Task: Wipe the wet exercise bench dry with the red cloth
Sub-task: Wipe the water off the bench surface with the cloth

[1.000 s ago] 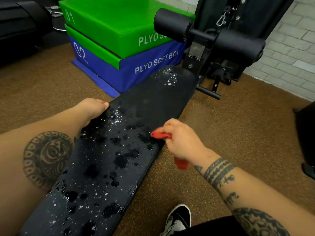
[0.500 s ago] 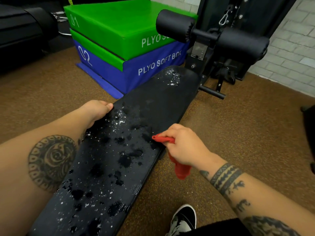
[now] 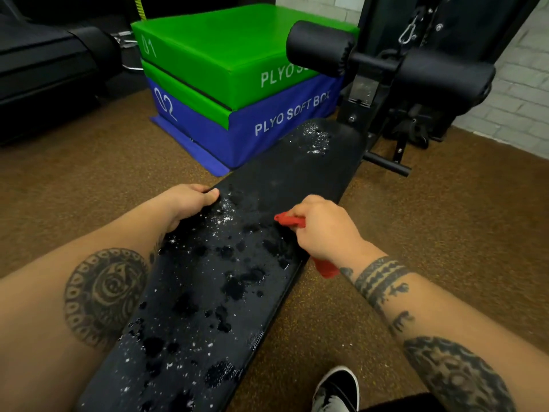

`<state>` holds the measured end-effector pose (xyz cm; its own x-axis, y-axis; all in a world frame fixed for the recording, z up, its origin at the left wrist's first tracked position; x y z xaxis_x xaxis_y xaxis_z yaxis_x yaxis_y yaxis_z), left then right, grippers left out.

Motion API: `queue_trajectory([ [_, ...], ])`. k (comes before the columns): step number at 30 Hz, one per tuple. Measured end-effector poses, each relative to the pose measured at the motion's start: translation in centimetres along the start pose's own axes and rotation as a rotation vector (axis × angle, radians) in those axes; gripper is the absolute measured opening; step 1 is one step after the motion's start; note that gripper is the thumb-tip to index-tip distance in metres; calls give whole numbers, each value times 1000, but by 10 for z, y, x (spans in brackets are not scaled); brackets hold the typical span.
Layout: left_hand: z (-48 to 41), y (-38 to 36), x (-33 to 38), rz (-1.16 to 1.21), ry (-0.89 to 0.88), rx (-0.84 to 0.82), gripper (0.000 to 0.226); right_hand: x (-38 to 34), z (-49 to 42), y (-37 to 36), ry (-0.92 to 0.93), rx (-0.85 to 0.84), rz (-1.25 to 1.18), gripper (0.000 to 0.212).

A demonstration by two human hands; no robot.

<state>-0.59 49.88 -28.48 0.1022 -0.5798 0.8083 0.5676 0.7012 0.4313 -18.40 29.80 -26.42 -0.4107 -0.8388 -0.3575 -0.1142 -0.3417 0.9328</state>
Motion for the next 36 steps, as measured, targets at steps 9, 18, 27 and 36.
queue_trajectory([
  [9,-12,1,-7,-37,42,44,45,18,-35,39,-100,-143,-241,5],
  [18,-14,2,-9,-35,38,58,47,-20,-64,-8,-88,20,-15,35],
  [27,-15,0,-6,-66,15,84,47,-20,-41,29,44,-466,-232,22],
  [36,-15,-1,-8,-60,18,81,44,-22,-98,4,-206,-4,-71,38],
])
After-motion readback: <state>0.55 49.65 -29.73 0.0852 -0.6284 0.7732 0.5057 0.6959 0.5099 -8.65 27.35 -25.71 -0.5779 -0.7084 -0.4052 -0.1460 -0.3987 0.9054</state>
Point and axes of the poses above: each hand's wrist, its own z-axis away from the middle knuckle, its own y-axis out of the back of the hand, x = y × z, the point moved 3 cm from there along -z, towards the middle knuckle, and after that the axes turned 9 degrees about -y, right-handed, at the moved point
